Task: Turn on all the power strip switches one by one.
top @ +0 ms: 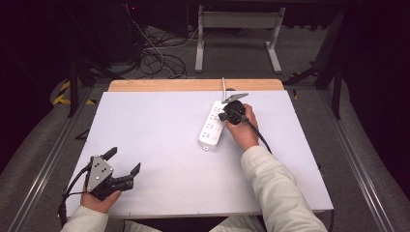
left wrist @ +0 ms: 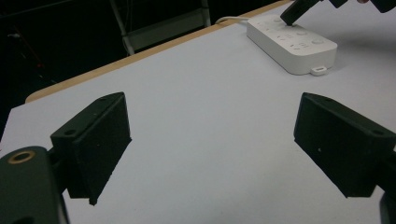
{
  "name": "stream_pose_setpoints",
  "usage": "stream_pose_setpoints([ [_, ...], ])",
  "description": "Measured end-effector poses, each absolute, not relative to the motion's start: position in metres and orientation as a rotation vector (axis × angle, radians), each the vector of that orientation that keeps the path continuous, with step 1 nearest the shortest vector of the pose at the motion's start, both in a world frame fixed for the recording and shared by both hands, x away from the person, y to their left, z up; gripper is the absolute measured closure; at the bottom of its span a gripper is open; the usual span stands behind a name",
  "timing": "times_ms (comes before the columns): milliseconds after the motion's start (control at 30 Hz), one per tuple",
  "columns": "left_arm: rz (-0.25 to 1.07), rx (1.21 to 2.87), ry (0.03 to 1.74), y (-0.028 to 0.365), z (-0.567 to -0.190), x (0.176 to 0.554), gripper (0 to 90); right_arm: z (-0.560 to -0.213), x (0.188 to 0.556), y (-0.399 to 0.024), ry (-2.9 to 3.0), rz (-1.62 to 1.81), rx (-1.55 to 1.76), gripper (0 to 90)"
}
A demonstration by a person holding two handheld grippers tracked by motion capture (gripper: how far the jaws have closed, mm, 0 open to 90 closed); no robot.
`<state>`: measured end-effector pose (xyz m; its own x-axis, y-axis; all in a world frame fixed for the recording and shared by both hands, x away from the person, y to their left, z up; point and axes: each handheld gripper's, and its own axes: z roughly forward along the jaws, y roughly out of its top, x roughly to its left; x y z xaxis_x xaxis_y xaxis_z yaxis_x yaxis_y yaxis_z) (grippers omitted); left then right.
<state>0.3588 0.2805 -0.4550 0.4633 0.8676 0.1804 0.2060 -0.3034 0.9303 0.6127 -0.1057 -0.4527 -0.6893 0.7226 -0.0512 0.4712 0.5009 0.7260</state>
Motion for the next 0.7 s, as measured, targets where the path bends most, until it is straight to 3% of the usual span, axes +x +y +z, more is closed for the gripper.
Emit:
stream_pose_setpoints([
  [700,0.888,1.787,0.910,0.2793,-0.4550,0.3582,11.3,-0.4562,0.6110,-0.1071,2.397,1.003,1.008,90.0],
])
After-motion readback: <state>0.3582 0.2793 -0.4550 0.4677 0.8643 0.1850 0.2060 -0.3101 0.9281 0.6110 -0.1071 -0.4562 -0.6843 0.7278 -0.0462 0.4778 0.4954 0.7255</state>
